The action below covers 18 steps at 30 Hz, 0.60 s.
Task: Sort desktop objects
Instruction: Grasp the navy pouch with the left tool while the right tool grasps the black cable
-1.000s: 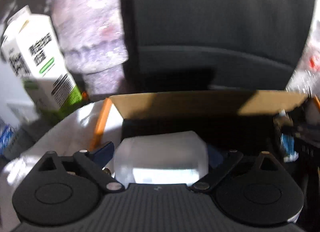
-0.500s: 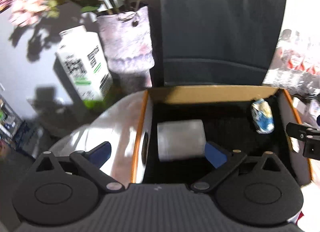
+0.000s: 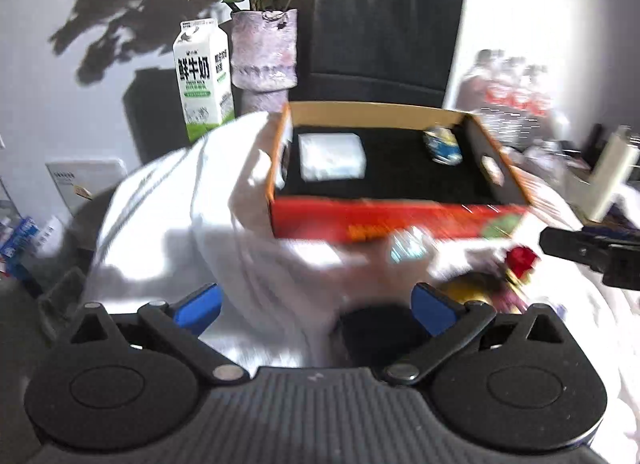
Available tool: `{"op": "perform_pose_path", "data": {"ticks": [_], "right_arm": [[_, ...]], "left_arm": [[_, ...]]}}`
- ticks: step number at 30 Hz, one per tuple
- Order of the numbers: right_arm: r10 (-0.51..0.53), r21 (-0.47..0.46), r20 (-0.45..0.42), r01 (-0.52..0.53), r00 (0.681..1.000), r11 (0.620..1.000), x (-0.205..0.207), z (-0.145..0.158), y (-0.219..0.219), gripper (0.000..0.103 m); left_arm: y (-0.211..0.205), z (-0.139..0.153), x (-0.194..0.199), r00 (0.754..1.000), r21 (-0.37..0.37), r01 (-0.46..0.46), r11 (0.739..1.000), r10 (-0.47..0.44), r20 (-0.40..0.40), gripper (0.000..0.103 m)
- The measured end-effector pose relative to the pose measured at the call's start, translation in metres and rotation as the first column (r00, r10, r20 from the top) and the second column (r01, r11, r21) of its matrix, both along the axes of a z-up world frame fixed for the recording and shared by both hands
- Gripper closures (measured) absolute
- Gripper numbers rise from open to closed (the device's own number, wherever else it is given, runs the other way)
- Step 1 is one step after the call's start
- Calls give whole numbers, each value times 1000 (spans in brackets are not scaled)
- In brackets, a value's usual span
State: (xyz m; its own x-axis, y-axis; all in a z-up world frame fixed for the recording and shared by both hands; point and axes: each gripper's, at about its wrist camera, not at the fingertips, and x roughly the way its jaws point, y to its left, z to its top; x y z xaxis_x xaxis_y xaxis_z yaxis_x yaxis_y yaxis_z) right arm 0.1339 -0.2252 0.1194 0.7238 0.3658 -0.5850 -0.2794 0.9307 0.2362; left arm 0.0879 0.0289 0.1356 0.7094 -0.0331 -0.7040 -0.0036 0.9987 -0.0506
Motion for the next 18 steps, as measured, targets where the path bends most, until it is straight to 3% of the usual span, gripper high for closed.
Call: {"op": "perform_pose_path", "data": {"ticks": [2,5,11,13,15,18], "right_arm": [[17,53,10,-17,1000,998,-33,-8,-8,11],[9,83,45,-12,999,997,-80,-23,-14,3],[-56,-30,209,63,976,998,-164,-58,-11,0],[-76,-41,239,88,968,995,-187,-74,-10,0],[-84,-42,265,99,961,994,-205,-91,-9,0],[-106,-45,285,124,953,991,-220,-110,-9,0]], "left_arm": [[7,-7,-33,1000,-96,10,995,-9,11,0],[16,-20,-80,998,-206,-46,978,52,26,0],[20,-55,-165,974,-212,-122,970,158,162,0],[14,-66,-181,977,-172,-93,981,123,176,0],[2,-74,-189,978,-81,-26,996,42,205,0],[-16,-80,-190,962,43,26,999,-36,272,0]]}}
